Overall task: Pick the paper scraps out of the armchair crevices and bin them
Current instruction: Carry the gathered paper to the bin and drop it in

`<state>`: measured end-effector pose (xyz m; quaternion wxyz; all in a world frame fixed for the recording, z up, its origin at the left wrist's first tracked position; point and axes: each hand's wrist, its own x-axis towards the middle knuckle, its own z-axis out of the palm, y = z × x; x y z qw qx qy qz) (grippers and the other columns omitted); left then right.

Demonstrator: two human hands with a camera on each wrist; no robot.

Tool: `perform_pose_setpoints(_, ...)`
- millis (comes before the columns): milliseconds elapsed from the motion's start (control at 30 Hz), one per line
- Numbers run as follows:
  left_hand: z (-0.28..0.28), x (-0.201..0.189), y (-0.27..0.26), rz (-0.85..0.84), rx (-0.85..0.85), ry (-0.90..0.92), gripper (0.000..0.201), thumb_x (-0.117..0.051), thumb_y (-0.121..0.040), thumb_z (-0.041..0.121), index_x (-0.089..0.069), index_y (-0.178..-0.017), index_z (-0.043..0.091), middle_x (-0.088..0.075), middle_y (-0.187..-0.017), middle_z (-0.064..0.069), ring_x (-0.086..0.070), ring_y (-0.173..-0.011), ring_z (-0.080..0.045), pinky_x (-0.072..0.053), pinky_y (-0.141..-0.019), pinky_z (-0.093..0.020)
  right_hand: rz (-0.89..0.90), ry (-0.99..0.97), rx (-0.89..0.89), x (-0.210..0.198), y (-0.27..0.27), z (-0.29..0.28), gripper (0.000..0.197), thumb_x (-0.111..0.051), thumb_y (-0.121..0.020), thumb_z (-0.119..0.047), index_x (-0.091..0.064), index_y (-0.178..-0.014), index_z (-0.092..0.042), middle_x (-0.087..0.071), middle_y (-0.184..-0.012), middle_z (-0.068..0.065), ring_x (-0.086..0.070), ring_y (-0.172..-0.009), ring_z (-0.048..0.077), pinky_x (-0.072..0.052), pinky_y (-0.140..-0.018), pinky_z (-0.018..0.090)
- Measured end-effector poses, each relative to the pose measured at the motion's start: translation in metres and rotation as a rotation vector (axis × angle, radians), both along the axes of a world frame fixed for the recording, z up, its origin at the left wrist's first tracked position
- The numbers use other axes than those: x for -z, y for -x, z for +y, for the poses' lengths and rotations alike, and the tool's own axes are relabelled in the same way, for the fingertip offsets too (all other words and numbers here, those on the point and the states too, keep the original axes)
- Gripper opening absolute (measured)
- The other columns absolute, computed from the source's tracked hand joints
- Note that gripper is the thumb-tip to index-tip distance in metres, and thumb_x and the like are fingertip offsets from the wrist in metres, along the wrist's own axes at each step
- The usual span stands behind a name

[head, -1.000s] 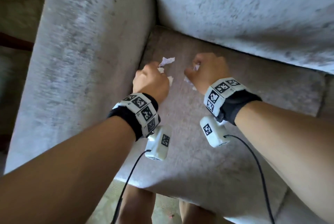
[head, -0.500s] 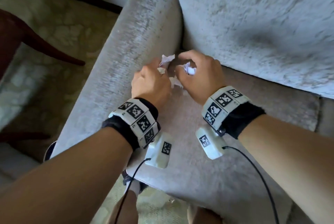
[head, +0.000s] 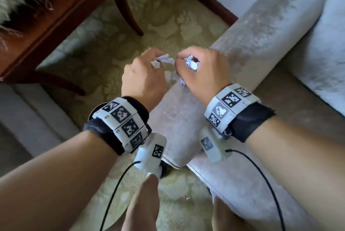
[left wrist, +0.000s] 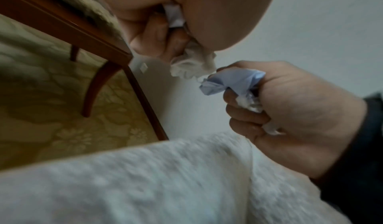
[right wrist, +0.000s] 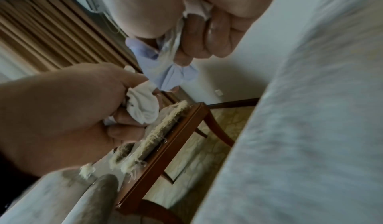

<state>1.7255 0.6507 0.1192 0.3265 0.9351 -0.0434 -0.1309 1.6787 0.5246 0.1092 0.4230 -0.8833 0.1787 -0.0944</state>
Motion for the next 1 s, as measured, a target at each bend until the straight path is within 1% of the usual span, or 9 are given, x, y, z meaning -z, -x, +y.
perform_pose_setpoints(133, 0.086, 0.013, -0.034, 0.067, -0.167, -0.008, 0.030, -0.048, -0.092, 0.016, -0.066, -0.109, 0.033, -0.070, -0.099, -0.003, -0.063, -0.092, -0.026, -0.051, -0.080, -0.035, 0.178, 0.060, -0.218, 0.007, -0.054, 0.077, 0.019, -0.062, -0.086, -0.036, -0.072, -0.085, -0.020, -0.069, -0.070, -0.003, -0.063, -0.066, 0.018, -0.050, -0.059, 0.031)
perform_pose_setpoints(267, 0.177, 0.048, -0.048, 0.173, -0.361, -0.042, 0.033, -0.046, -0.091, 0.018, -0.066, -0.110, 0.035, -0.070, -0.096, -0.005, -0.063, -0.086, -0.028, -0.044, -0.071, -0.029, 0.389, 0.105, -0.390, 0.043, -0.092, 0.164, 0.035, -0.059, -0.085, -0.033, -0.051, -0.059, -0.011, -0.047, -0.051, 0.001, -0.048, -0.053, 0.025, -0.028, -0.043, 0.028)
perform_pose_setpoints(333, 0.220, 0.065, -0.046, 0.231, -0.448, -0.058, 0.035, -0.044, -0.091, 0.017, -0.066, -0.112, 0.034, -0.070, -0.100, -0.005, -0.063, -0.088, -0.028, -0.042, -0.071, -0.028, 0.466, 0.096, -0.475, 0.070, -0.103, 0.206, 0.037, -0.058, -0.083, -0.031, -0.044, -0.053, -0.016, -0.046, -0.051, -0.001, -0.045, -0.053, 0.025, -0.030, -0.044, 0.026)
perform_pose_setpoints(433, 0.272, 0.094, -0.033, 0.314, -0.555, -0.072, 0.033, -0.044, -0.093, 0.018, -0.066, -0.114, 0.031, -0.069, -0.102, -0.009, -0.058, -0.087, -0.027, -0.040, -0.073, -0.027, 0.580, 0.142, -0.619, 0.113, -0.113, 0.260, 0.020, -0.058, -0.084, -0.029, -0.063, -0.070, -0.016, -0.066, -0.070, 0.002, -0.058, -0.073, 0.028, -0.050, -0.064, 0.033)
perform_pose_setpoints(500, 0.294, 0.113, -0.023, 0.351, -0.591, -0.071, 0.031, -0.045, -0.094, 0.019, -0.065, -0.115, 0.030, -0.069, -0.101, -0.011, -0.057, -0.086, -0.028, -0.040, -0.072, -0.027, 0.663, 0.226, -0.706, 0.139, -0.116, 0.284, 0.021, -0.055, -0.088, -0.028, -0.062, -0.072, -0.016, -0.065, -0.078, 0.003, -0.057, -0.086, 0.029, -0.049, -0.074, 0.035)
perform_pose_setpoints(667, 0.334, 0.156, 0.001, 0.397, -0.655, -0.026, 0.027, -0.046, -0.094, 0.020, -0.066, -0.112, 0.027, -0.071, -0.098, -0.012, -0.063, -0.094, -0.036, -0.051, -0.081, -0.036, 0.846, 0.359, -0.775, 0.202, -0.110, 0.329, 0.016, -0.055, -0.087, -0.026, -0.062, -0.078, -0.014, -0.063, -0.088, 0.006, -0.054, -0.087, 0.028, -0.035, -0.065, 0.031)
perform_pose_setpoints(733, 0.343, 0.166, 0.010, 0.421, -0.683, 0.000, 0.027, -0.046, -0.092, 0.020, -0.066, -0.109, 0.028, -0.071, -0.094, -0.011, -0.064, -0.092, -0.036, -0.053, -0.080, -0.038, 0.872, 0.346, -0.747, 0.214, -0.105, 0.338, 0.015, -0.057, -0.087, -0.025, -0.064, -0.097, -0.015, -0.063, -0.103, 0.009, -0.052, -0.088, 0.027, -0.036, -0.064, 0.029)
perform_pose_setpoints(833, 0.353, 0.178, 0.020, 0.449, -0.698, 0.020, 0.029, -0.046, -0.089, 0.020, -0.066, -0.107, 0.030, -0.072, -0.094, -0.009, -0.065, -0.091, -0.034, -0.054, -0.080, -0.038, 0.886, 0.312, -0.728, 0.218, -0.101, 0.342, 0.040, -0.064, -0.086, -0.033, -0.057, -0.123, -0.021, -0.057, -0.122, 0.011, -0.050, -0.108, 0.029, -0.033, -0.074, 0.026)
perform_pose_setpoints(1000, 0.357, 0.183, 0.030, 0.479, -0.686, 0.027, 0.028, -0.047, -0.090, 0.023, -0.064, -0.110, 0.032, -0.073, -0.097, -0.008, -0.067, -0.089, -0.032, -0.056, -0.081, -0.041, 0.825, 0.327, -0.711, 0.204, -0.104, 0.345, 0.027, -0.066, -0.081, -0.023, -0.070, -0.105, -0.012, -0.068, -0.104, 0.008, -0.053, -0.108, 0.028, -0.046, -0.078, 0.031)
